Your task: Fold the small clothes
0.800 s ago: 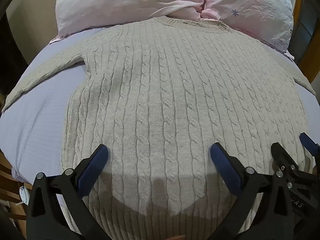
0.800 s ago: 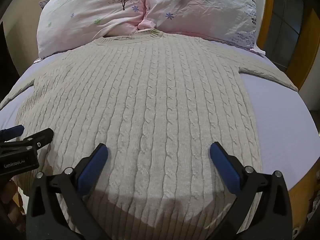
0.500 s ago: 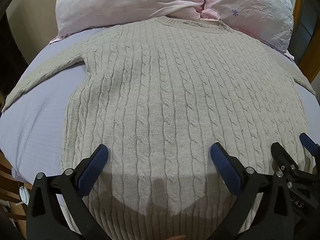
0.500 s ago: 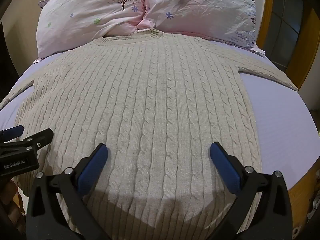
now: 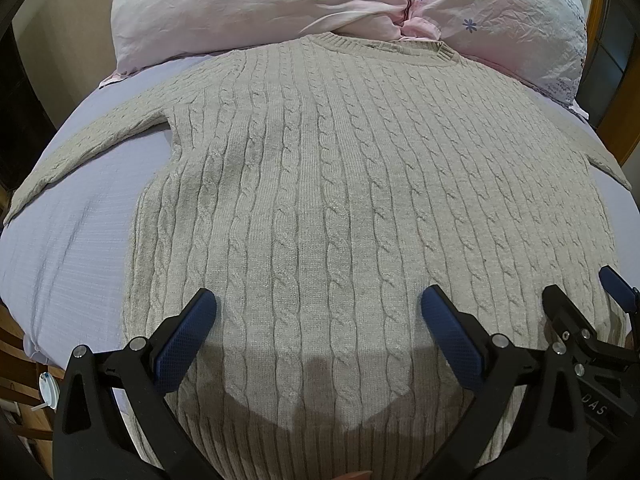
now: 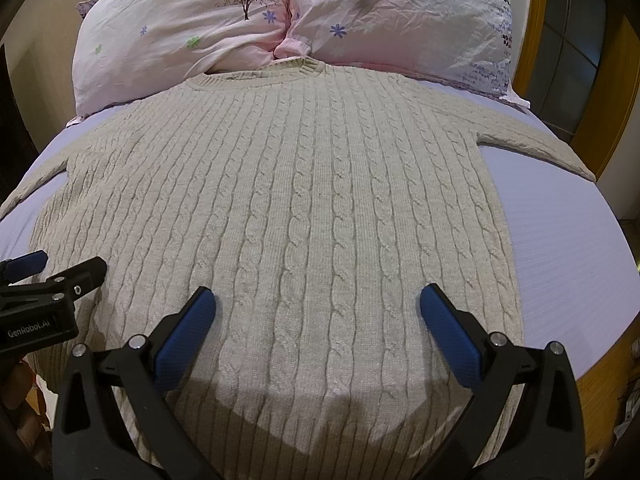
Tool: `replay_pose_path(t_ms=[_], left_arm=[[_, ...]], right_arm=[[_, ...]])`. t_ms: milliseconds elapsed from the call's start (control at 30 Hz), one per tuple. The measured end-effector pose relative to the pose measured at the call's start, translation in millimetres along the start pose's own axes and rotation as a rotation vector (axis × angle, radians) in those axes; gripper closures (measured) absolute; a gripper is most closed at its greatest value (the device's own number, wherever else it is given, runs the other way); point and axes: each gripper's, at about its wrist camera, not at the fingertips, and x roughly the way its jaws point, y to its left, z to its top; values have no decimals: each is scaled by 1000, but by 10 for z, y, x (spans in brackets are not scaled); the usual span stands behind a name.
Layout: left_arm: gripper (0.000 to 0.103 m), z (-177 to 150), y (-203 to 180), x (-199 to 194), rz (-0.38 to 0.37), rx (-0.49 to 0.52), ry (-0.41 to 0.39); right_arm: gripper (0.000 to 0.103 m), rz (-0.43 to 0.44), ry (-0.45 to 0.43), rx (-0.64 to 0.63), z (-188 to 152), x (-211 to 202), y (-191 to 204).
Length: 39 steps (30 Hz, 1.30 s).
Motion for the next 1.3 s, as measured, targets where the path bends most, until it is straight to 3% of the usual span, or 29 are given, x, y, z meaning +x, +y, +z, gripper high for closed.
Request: replay_pose_path(t_ms=[1300], left_arm=[[1,-1,0,1,0,0,2]], right_arm=[[2,-3,19,-1,13,29,18]])
